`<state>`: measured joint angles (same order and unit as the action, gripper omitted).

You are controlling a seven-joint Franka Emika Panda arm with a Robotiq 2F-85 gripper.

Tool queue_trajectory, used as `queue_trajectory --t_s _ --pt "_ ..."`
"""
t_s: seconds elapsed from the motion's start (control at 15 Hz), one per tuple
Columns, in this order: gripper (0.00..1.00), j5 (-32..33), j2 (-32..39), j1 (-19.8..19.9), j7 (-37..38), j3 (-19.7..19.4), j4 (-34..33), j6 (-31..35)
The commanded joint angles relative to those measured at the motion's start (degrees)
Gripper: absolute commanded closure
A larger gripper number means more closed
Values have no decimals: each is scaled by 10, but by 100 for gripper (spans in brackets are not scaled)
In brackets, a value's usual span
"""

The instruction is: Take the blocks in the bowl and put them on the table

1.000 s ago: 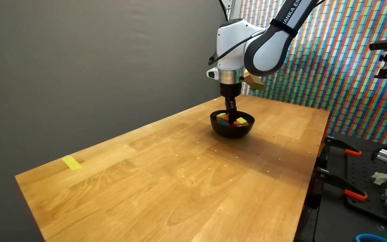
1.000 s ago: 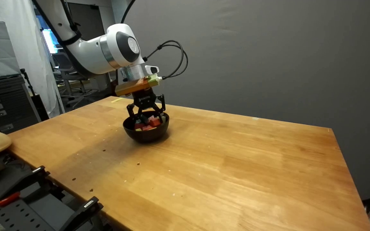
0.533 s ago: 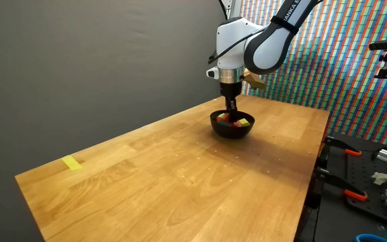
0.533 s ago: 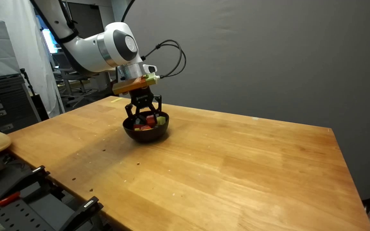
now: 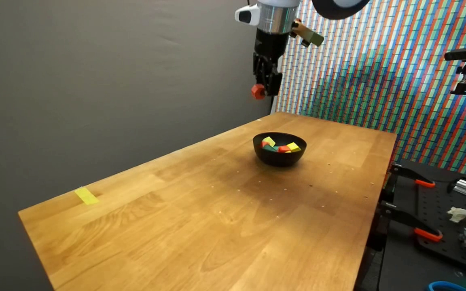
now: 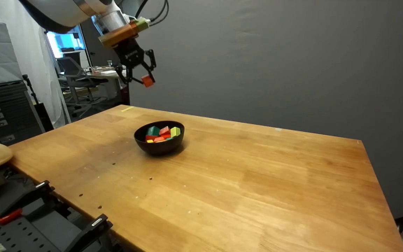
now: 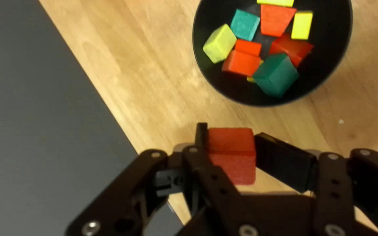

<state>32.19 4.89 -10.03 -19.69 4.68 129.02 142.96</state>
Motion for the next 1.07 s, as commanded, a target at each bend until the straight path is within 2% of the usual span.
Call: queue_trajectory --t_s 0.0,0.2,0.33,0.53,1.0 --pt "84 -116 10 1 -146 41 -32 0" --pt "84 -197 80 4 -247 67 -86 -28" --pt "84 -234 139 10 -291 79 -136 -74" --pt "84 -224 218 8 -294 77 -209 -126" --pt "84 -210 345 -7 -271 75 -345 -149"
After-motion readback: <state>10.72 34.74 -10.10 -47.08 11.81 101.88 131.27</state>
